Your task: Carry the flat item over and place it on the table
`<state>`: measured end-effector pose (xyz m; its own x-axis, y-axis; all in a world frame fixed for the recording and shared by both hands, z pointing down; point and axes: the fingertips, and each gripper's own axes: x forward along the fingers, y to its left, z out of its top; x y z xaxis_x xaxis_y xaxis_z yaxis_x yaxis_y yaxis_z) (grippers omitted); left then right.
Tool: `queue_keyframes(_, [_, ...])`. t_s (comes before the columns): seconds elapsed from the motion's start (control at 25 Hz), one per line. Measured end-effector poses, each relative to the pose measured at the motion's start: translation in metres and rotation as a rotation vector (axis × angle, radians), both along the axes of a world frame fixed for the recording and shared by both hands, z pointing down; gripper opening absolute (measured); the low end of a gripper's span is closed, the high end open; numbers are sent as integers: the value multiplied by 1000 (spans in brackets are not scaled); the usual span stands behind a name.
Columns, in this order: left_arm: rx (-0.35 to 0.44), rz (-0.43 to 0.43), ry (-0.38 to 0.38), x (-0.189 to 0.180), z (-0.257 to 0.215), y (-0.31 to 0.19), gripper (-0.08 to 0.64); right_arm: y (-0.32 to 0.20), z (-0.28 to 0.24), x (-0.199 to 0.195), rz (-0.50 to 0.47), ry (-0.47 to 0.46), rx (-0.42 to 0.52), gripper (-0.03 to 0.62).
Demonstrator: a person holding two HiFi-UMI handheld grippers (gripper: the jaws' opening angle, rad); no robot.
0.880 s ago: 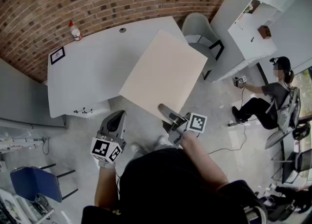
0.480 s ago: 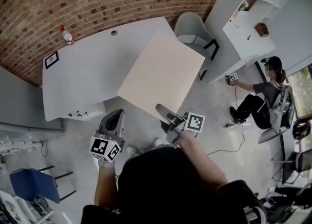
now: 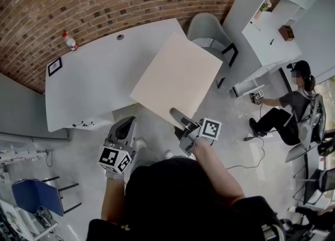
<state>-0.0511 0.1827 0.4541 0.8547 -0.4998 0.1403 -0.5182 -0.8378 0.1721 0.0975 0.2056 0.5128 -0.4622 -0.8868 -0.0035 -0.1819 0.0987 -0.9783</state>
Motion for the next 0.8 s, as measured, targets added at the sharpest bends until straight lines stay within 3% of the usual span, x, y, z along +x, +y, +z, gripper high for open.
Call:
queue_keyframes(0.24, [-10, 14, 0, 6, 7, -46, 5, -37, 14, 8, 17, -3, -33, 293])
queue_keyframes(0.8, [-43, 86, 30, -5, 12, -229, 5, -192, 54, 4, 80, 48, -162, 295])
